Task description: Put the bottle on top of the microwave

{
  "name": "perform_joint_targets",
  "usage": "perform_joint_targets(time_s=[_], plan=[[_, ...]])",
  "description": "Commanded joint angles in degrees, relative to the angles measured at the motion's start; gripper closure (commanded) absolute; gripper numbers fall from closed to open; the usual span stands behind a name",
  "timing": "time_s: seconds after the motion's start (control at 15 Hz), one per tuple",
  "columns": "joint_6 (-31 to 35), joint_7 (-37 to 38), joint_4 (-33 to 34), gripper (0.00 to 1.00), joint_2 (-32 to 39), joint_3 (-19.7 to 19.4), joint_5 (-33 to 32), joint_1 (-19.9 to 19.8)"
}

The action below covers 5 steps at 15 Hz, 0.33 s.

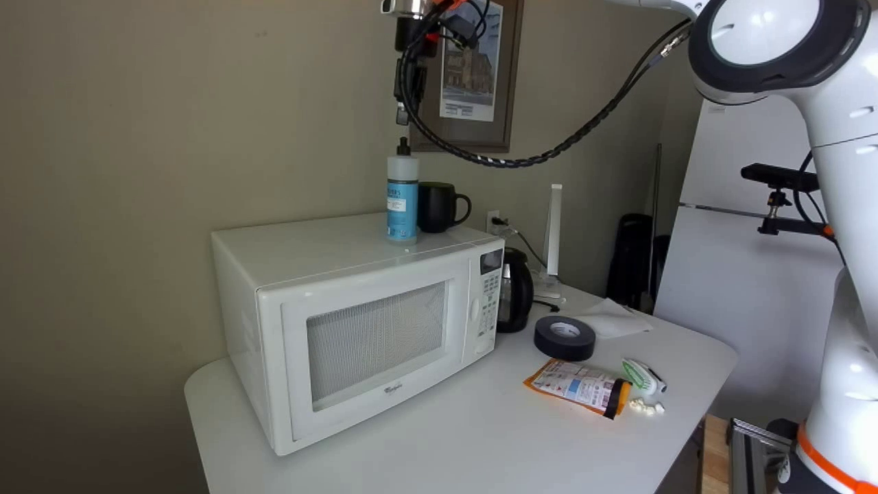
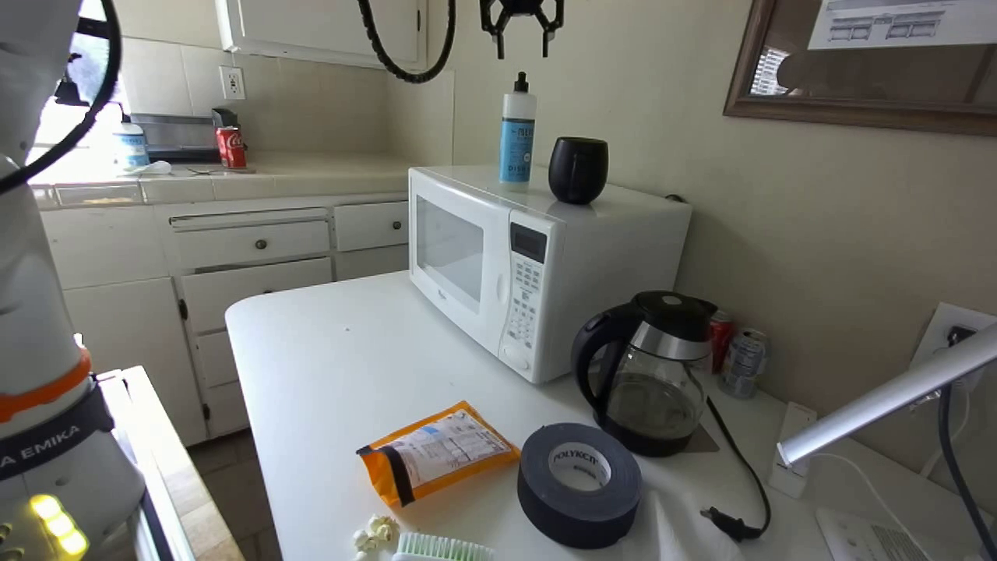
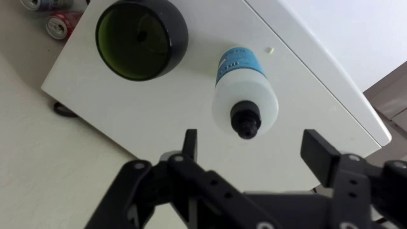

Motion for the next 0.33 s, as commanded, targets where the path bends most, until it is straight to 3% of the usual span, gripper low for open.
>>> perform_joint_targets(time_s=[0.0, 0.2, 0.27], plan=[[2.05, 1.25, -0.19, 0.00, -6.13, -0.30, -4.74, 2.59], [6.02, 8.64, -4.72, 0.00, -11.94, -1.24, -12.31, 4.55], [3.44, 4.73, 0.79, 0.00, -7.71, -0.23, -8.86, 3.19]])
